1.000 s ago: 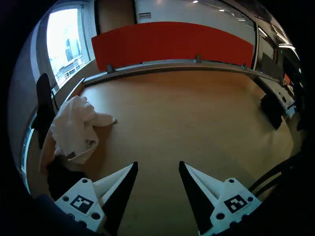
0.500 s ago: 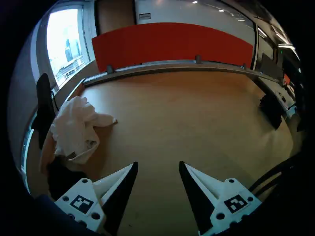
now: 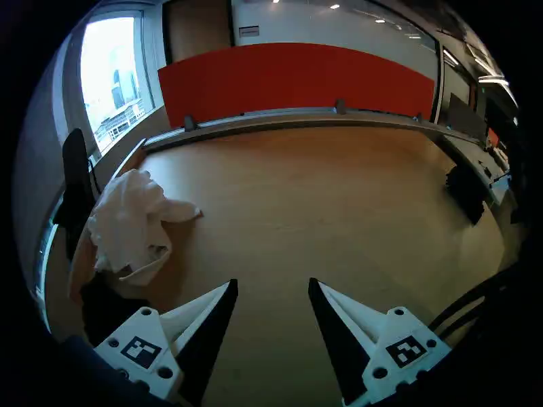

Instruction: Fold towel

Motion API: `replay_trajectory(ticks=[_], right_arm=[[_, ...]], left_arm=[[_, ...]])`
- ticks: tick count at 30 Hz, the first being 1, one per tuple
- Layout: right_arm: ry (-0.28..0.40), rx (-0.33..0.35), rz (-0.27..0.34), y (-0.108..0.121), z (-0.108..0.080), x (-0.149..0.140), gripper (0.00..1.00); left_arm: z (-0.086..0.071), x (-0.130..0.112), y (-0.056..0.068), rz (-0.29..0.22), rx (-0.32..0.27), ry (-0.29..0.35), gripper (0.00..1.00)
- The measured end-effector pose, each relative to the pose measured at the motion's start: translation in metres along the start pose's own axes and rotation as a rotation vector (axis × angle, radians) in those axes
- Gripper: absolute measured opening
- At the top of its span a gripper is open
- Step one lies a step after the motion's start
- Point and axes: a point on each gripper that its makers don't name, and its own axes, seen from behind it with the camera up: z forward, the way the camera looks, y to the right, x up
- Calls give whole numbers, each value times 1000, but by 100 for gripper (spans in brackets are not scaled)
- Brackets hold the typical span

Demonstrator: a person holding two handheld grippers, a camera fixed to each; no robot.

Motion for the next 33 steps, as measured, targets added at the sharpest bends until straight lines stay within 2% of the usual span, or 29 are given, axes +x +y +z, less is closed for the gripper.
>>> replay_trajectory(ticks=[9,21,33], right_arm=[[159,41,62,-39,-14,45,94],[319,41,156,-66,-31,81,94],[532,41,186,-96,-80,129,94]], left_arm=[[0,9,-1,-10,0,20,76],[-1,24,-7,-17,7,54,77],[-5,66,-24,-53,33,162,76]])
